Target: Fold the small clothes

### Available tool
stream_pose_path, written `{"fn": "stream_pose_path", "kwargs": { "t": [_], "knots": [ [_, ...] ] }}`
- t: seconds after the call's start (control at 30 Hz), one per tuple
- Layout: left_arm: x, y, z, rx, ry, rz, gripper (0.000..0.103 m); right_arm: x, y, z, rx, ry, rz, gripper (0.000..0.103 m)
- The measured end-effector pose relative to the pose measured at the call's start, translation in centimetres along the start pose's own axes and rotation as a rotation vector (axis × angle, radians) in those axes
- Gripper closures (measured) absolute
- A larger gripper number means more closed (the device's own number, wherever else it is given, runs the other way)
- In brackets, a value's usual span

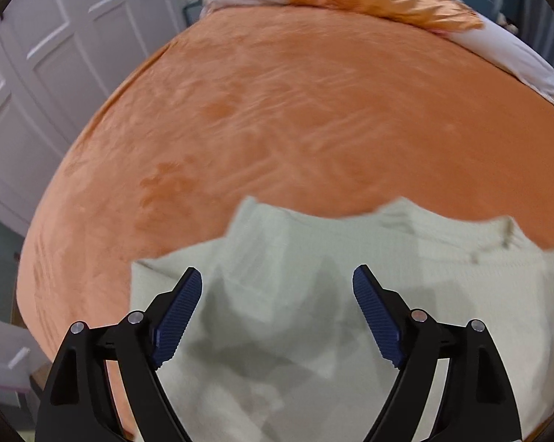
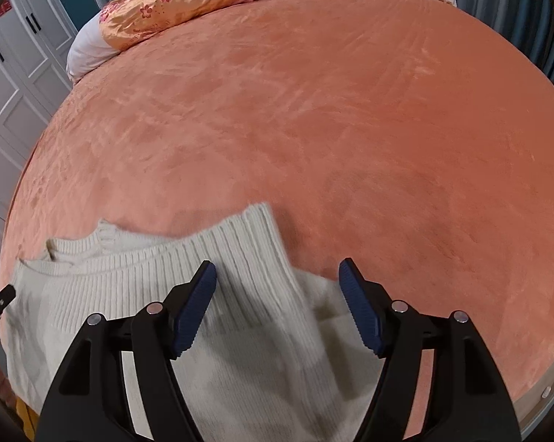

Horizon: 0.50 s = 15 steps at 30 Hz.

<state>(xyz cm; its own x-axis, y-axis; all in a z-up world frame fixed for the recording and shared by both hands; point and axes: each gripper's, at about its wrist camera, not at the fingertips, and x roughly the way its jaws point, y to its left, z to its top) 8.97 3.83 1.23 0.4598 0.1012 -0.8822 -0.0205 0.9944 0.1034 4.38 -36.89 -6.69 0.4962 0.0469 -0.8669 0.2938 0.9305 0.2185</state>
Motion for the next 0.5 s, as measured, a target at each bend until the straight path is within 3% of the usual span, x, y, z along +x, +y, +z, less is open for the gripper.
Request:
{"fn": "stream_pose_path", "kwargs": {
  "t": [0.2, 0.23, 0.27, 0.3, 0.33, 0.5],
  "knots": [
    [3.2, 2.7, 1.1, -0.075, 0.07, -0.048, 0.022, -0.1, 1.6, -0.1, -0.049, -0.014, 0.024, 0.058],
    [3.4, 2.7, 1.1, -0.073, 0.071, -0.05, 0.023, -0.2, 2.0, -0.1, -0.063, -0.019, 0.021, 0.066],
    [3.3, 2.7, 1.1, -0.071, 0.069, -0.057, 0.028, -0.3, 2.5, -0.2, -0.081, -0.023, 0.025, 0.078],
    [3.4, 2.6, 1.2, -0.064, 0.072, -0.073, 0.038, -0.4, 2.8, -0.2, -0.091, -0.027, 0.027, 0.084],
    [3.5, 2.4, 1.3, -0.06, 0.076, -0.079, 0.042, -0.6, 3.1, -0.2, -0.1, -0.031, 0.018, 0.089],
    [3.1, 1.2, 1.5, -0.032, 0.062, -0.071, 0.076, -2.0, 4.2, -0.2, -0.151, -0.09, -0.02, 0.092]
  ]
}}
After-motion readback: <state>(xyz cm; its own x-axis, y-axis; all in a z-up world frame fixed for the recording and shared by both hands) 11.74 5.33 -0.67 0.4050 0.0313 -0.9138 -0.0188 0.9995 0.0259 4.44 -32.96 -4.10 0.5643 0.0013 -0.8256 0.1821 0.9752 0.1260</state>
